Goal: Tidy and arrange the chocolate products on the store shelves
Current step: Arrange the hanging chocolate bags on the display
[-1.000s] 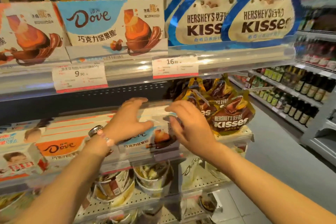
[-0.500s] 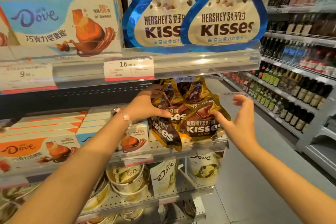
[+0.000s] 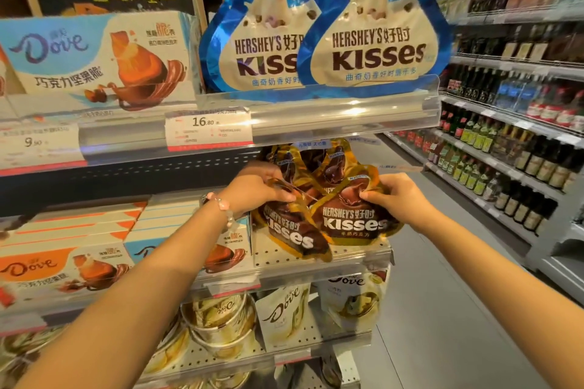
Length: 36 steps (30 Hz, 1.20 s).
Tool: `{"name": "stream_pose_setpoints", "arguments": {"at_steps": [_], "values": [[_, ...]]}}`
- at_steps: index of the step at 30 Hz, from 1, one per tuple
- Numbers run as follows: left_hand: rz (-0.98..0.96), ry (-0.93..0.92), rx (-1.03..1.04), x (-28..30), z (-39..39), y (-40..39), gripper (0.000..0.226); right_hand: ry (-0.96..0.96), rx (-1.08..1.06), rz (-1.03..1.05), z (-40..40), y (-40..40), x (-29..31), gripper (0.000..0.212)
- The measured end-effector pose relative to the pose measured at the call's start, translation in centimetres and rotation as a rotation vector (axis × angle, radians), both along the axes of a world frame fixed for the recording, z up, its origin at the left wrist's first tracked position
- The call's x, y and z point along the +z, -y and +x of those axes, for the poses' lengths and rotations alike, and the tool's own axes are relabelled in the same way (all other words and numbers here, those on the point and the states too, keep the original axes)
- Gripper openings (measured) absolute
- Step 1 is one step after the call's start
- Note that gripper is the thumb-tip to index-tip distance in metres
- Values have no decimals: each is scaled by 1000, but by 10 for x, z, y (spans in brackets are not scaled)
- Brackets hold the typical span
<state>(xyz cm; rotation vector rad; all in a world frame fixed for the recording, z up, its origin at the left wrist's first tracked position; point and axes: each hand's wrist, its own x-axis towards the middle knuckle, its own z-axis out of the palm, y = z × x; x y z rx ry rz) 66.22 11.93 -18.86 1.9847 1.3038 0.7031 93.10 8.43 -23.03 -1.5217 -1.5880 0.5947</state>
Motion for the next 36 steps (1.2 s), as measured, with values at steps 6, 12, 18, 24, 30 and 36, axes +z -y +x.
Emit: {"name": "stream_pose_setpoints", "arguments": {"at_steps": [6,12,18,24,30,36], "values": [[6,151,30,-3,16,5,13,-29,-7,14,8,1,3,21],[128,154,22,-10,25,10,28,19,65,-24,2,-1,6,15],[200,46,-54,-24,31,12,20,6,127,-91,-1,-3,3,12],[93,-106,-92,-28,24,11,28,-69,129,-159,0,-2,2,18],[207,-197,169,-34,37,15,41,-97,100,-145,-3,0,0,15],[182,-177,190,-35,37,21,39,-98,143,-198,-6,1,3,14]]}}
